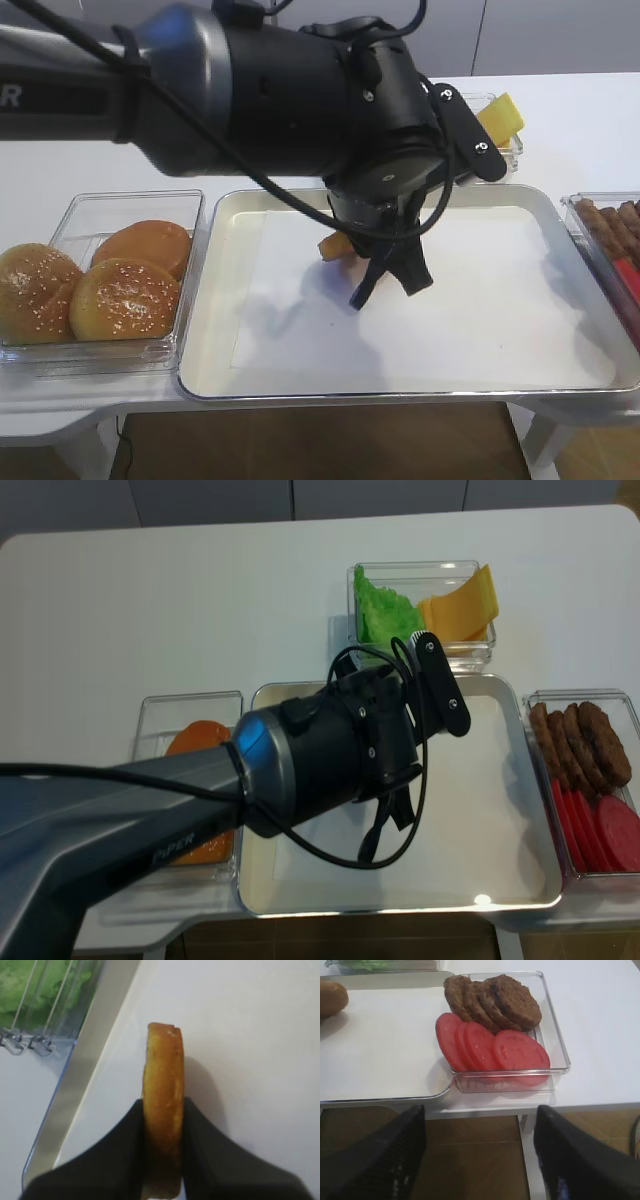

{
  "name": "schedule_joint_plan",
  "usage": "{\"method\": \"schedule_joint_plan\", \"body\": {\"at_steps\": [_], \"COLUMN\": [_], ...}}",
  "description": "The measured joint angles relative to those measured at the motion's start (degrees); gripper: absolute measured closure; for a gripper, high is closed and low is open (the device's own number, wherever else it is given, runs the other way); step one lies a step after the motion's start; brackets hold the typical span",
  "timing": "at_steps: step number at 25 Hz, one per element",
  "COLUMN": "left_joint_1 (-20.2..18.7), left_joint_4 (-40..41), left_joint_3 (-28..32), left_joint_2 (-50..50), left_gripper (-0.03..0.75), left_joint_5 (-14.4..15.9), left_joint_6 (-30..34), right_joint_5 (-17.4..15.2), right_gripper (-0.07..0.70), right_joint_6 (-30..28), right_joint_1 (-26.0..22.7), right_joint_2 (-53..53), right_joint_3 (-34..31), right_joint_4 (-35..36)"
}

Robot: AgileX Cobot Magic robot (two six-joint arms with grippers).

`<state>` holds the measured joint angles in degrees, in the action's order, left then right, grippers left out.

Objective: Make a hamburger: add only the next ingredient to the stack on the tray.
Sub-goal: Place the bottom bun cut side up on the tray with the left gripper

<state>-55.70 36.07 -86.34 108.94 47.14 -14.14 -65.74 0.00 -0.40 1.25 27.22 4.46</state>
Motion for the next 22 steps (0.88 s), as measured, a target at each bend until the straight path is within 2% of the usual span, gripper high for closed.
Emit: {"method": "schedule_joint_plan", "body": {"at_steps": [9,22], "left_joint_1": [0.0,0.0], "left_joint_4": [-0.65,-2.78], "left_joint_3": [0.0,0.0], "left_joint_2": [0.0,0.0], "left_gripper": [0.58,0.507], "left_joint_5": [0.58,1.38], "left_joint_6": [0.0,0.0], "right_joint_5": [0.0,0.0], "right_gripper": [0.122,0.122], "right_joint_6": [0.0,0.0], "right_joint_1": [0.0,0.0], "right_joint_2": [0.0,0.0], "right_joint_3": [0.0,0.0], "right_joint_4": [0.0,0.0]}}
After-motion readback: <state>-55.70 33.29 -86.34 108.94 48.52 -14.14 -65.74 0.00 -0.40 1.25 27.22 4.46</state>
